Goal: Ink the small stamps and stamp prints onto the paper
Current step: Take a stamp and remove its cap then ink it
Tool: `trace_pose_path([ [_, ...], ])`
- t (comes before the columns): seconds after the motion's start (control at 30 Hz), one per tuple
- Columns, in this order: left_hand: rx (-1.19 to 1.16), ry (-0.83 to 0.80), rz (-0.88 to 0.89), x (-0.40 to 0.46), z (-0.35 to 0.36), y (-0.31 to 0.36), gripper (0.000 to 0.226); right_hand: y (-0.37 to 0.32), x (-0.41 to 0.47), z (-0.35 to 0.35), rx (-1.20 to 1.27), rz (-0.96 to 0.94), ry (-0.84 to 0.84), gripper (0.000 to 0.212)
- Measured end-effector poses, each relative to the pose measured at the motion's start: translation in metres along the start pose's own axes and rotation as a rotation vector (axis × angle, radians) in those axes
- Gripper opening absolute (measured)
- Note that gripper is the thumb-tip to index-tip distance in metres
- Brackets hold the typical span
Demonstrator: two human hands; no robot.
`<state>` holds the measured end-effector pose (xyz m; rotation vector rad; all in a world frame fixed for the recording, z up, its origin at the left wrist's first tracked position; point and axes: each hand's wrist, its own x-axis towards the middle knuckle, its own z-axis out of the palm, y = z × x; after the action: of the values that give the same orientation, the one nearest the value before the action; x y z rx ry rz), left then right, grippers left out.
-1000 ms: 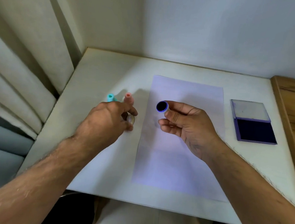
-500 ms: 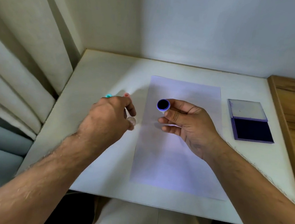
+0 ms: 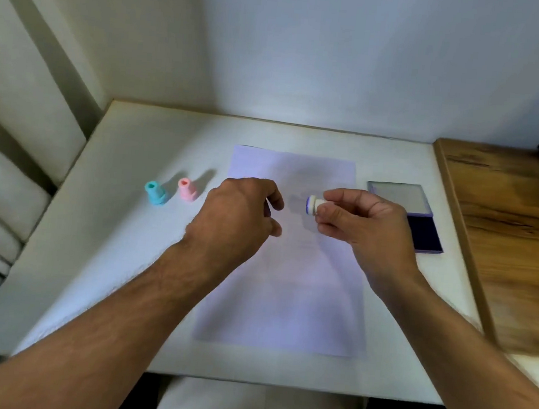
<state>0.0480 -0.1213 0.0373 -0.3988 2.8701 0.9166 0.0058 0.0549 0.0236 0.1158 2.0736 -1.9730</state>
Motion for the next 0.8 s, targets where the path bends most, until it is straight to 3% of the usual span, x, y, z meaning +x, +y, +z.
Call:
trace_pose_path([
  [0.13,0.001,-0.020,0.028,0.007,0.013,0.017,0.025,0.001,-0.001,-0.029,-0.492,-0.252,0.187,0.029],
  [0.37,0.029,-0.030,0.057,0.014,0.032,0.026,0.025,0.002,0.001,-0.054,-0.714,-0.442,0.327,0.025],
  [0.53,0.071,-0.029,0.072,0.018,0.037,0.024,0.025,0.006,0.006,-0.070,-0.832,-0.438,0.369,0.031],
  [0.8,0.158,0.038,0.105,0.023,0.029,0.016,0.028,0.013,0.013,-0.075,-0.921,-0.278,0.318,0.028],
])
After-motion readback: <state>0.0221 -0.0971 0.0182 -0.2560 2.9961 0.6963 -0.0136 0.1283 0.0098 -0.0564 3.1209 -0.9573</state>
